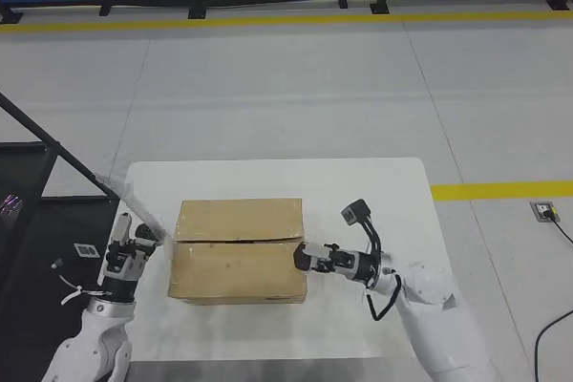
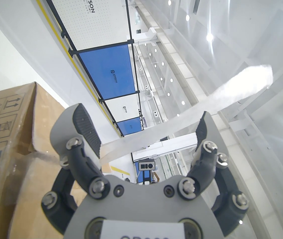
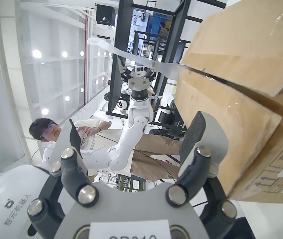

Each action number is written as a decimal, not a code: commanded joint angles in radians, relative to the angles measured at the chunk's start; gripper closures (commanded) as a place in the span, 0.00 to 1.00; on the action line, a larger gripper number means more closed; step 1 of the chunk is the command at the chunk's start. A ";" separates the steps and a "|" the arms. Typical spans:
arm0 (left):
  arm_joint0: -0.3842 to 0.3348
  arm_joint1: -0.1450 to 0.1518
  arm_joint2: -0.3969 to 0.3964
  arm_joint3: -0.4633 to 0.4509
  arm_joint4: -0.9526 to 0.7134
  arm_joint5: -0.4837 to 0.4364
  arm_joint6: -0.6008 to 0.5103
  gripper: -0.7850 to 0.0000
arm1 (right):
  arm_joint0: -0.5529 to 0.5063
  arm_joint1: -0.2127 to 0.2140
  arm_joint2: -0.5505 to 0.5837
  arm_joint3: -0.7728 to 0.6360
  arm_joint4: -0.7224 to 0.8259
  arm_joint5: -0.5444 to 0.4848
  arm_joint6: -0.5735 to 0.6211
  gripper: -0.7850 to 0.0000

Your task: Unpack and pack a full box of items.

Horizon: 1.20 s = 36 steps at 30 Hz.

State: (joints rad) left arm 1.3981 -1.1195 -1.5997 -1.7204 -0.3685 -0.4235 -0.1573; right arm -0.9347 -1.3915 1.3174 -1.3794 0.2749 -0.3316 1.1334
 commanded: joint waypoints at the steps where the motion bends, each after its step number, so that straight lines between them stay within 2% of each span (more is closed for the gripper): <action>1: -0.004 -0.003 0.012 -0.003 0.017 0.006 0.009 0.00 | -0.026 0.007 0.021 -0.017 0.014 -0.011 0.009 0.00; 11: -0.049 -0.019 0.100 0.023 0.119 0.038 0.033 0.00 | -0.068 0.028 0.052 -0.030 0.059 -0.033 0.021 0.00; 17: -0.041 -0.025 0.105 0.011 0.120 0.024 0.031 0.00 | -0.056 0.034 0.034 -0.018 0.059 -0.032 0.015 0.00; 20: -0.015 -0.023 0.061 -0.020 0.044 0.008 0.006 0.00 | -0.043 0.036 0.023 -0.010 0.061 -0.030 0.011 0.00; 24: 0.032 -0.013 -0.069 -0.047 -0.164 0.032 -0.095 0.00 | -0.025 0.038 0.007 -0.002 0.054 -0.024 0.002 0.00; 26: 0.048 -0.006 -0.146 -0.035 -0.236 0.043 -0.146 0.00 | -0.012 0.038 0.005 0.005 0.029 -0.032 -0.050 0.00; 29: 0.074 0.000 -0.221 -0.009 -0.302 0.057 -0.221 0.00 | 0.010 0.036 -0.014 -0.006 -0.034 -0.052 -0.141 0.00; 32: 0.085 0.004 -0.257 0.031 -0.319 0.067 -0.289 0.00 | 0.048 0.032 -0.039 -0.016 -0.171 -0.048 -0.285 0.00; 33: 0.088 0.005 -0.261 0.043 -0.324 0.069 -0.308 0.00 | 0.063 0.029 -0.062 -0.026 -0.223 -0.030 -0.305 0.00; 36: 0.094 0.005 -0.260 0.081 -0.304 0.062 -0.344 0.00 | 0.063 0.029 -0.062 -0.026 -0.223 -0.030 -0.305 0.00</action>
State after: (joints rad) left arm 1.4904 -1.1141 -1.8624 -1.6545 -0.6834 -0.3558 -0.4918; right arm -0.8706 -1.3623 1.2513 -1.4065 0.0219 -0.3594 0.8216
